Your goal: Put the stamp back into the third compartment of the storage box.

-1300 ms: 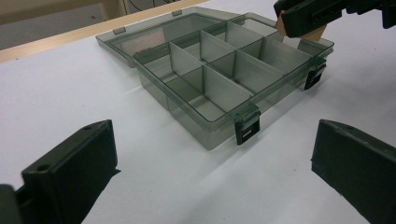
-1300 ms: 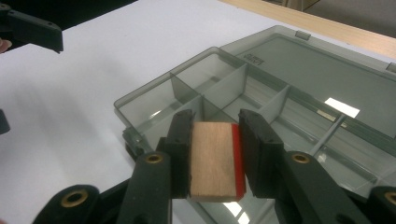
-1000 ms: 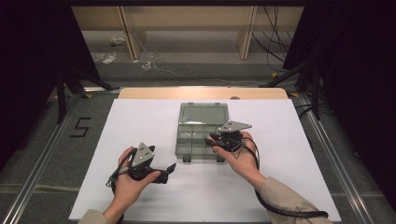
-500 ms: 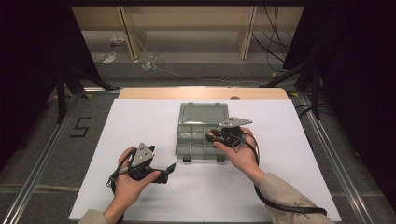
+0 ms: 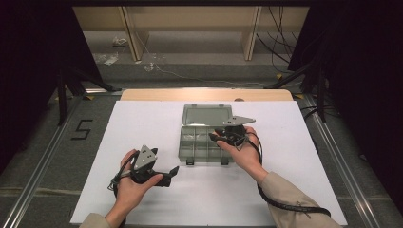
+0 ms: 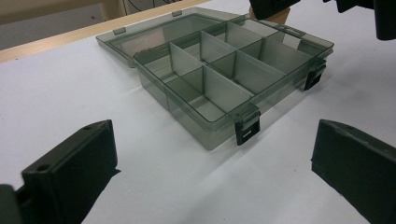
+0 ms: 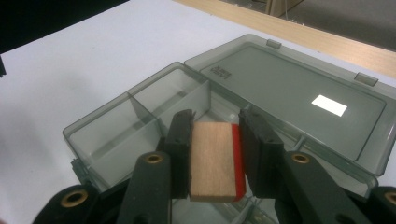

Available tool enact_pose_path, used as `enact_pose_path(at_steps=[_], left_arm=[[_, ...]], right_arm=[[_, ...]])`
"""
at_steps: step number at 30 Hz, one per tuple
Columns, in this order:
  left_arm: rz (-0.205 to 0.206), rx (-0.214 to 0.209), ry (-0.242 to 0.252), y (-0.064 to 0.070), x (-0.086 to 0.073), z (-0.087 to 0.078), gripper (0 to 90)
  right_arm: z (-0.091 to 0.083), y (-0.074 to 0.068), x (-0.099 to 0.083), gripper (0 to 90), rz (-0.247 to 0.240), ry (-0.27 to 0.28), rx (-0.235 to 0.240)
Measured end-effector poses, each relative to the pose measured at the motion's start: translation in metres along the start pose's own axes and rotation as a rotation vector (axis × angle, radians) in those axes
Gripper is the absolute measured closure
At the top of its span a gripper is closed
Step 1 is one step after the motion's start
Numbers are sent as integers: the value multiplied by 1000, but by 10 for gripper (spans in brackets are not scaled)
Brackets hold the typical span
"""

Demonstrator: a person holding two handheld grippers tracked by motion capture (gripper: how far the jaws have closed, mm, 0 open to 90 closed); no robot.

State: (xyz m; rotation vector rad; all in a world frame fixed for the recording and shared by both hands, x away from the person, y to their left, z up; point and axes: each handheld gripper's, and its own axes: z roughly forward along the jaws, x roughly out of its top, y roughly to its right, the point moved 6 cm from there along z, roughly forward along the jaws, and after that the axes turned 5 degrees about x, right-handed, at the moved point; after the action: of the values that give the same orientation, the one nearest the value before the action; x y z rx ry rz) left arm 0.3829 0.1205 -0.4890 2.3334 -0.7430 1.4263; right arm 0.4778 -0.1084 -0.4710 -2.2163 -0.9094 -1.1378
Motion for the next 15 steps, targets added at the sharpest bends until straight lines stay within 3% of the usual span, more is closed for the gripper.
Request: enact_pose_path(at_steps=[15], left_arm=[[-1, -2, -1, 0, 0, 0, 0]], right_arm=[[8, 11, 7, 671, 9, 5, -16]])
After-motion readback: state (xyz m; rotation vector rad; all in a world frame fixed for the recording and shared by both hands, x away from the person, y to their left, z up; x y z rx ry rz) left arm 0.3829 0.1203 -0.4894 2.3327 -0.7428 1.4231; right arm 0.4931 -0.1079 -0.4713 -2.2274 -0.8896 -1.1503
